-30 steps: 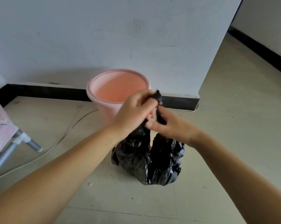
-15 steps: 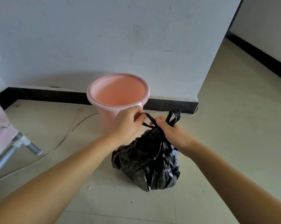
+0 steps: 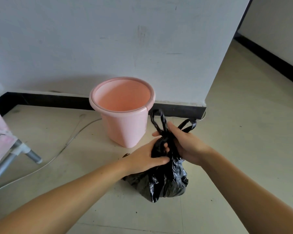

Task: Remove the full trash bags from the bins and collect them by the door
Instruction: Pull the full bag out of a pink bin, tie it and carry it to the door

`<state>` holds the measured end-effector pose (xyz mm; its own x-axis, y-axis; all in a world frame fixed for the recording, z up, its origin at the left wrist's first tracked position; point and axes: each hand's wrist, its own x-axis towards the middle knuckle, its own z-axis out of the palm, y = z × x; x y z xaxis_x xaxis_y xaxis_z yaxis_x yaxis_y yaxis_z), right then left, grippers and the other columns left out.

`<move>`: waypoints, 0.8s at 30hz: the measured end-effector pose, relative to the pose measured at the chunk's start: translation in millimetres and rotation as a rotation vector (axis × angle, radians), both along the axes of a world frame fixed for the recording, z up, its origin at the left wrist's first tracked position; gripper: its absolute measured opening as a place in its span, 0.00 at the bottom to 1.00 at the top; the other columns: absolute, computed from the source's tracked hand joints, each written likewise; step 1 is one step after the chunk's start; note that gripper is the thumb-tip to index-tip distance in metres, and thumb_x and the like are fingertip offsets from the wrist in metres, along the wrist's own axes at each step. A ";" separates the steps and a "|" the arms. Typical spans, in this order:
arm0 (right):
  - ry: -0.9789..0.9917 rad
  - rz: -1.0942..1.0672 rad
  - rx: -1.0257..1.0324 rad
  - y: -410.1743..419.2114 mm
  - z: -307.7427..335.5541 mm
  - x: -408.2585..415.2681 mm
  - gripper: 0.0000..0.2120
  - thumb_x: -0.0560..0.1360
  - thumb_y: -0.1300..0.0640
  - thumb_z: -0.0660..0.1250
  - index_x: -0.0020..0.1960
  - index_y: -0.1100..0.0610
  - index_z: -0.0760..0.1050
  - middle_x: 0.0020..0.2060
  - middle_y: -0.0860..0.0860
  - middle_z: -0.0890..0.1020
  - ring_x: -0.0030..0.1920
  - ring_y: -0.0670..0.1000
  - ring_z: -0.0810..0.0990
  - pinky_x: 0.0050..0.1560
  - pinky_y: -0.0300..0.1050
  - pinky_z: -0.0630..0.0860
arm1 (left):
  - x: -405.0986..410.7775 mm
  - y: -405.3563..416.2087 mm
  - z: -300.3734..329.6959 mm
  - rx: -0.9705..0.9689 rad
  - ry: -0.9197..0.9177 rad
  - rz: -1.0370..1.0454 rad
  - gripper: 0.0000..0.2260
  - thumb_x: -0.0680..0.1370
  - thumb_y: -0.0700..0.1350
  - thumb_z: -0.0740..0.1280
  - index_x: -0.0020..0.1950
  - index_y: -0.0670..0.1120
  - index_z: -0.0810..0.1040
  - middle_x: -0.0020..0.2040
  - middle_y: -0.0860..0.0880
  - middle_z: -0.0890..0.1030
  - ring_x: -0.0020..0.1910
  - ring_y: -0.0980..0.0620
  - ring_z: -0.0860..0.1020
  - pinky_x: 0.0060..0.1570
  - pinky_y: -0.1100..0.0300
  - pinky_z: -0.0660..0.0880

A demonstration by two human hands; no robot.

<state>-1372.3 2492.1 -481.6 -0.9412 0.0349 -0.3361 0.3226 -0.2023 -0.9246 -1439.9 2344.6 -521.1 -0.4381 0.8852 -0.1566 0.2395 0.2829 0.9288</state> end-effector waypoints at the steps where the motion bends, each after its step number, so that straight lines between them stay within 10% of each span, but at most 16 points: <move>1: -0.002 0.053 -0.030 1.0 1.3 1.3 0.24 0.80 0.43 0.52 0.43 0.54 0.82 0.27 0.49 0.76 0.29 0.47 0.72 0.36 0.38 0.72 | 0.7 2.1 1.2 0.022 0.006 0.058 0.11 0.74 0.48 0.68 0.46 0.66 0.73 0.41 0.69 0.78 0.44 0.71 0.75 0.48 0.76 0.69; 8: 0.124 0.260 0.604 12.8 -2.6 5.1 0.05 0.74 0.63 0.66 0.47 0.54 0.75 0.36 0.50 0.76 0.33 0.45 0.73 0.35 0.32 0.70 | -13.2 -1.9 4.7 0.052 -0.288 0.294 0.07 0.74 0.35 0.64 0.43 0.45 0.79 0.35 0.47 0.81 0.38 0.50 0.79 0.42 0.62 0.76; 13: 0.165 0.017 1.181 8.3 -20.0 -1.6 0.09 0.72 0.63 0.63 0.50 0.55 0.68 0.39 0.48 0.74 0.39 0.52 0.74 0.35 0.42 0.68 | -10.0 -1.6 3.7 0.063 -0.471 0.112 0.08 0.74 0.49 0.67 0.45 0.44 0.79 0.42 0.45 0.82 0.46 0.47 0.79 0.55 0.51 0.73; 18: 0.317 -0.088 1.127 0.5 -21.8 4.9 0.06 0.73 0.60 0.66 0.50 0.54 0.74 0.40 0.52 0.82 0.40 0.54 0.79 0.40 0.49 0.76 | -22.3 4.5 0.5 -0.038 -0.668 0.370 0.21 0.78 0.58 0.59 0.46 0.45 0.83 0.48 0.45 0.84 0.46 0.50 0.82 0.47 0.58 0.75; 24: 0.397 0.025 1.118 -6.2 -31.5 1.8 0.12 0.79 0.54 0.60 0.60 0.52 0.75 0.54 0.49 0.81 0.56 0.52 0.76 0.55 0.49 0.74 | -33.4 1.8 -4.8 0.034 -0.657 0.594 0.06 0.77 0.40 0.65 0.46 0.39 0.79 0.45 0.38 0.79 0.44 0.45 0.77 0.46 0.53 0.74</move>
<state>-1370.5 2485.9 -513.1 -0.9772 0.1035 0.1853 -0.0346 0.7836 -0.6203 -1473.3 2346.4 -525.9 -0.6574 0.5490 -0.5162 -0.5229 0.1609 0.8371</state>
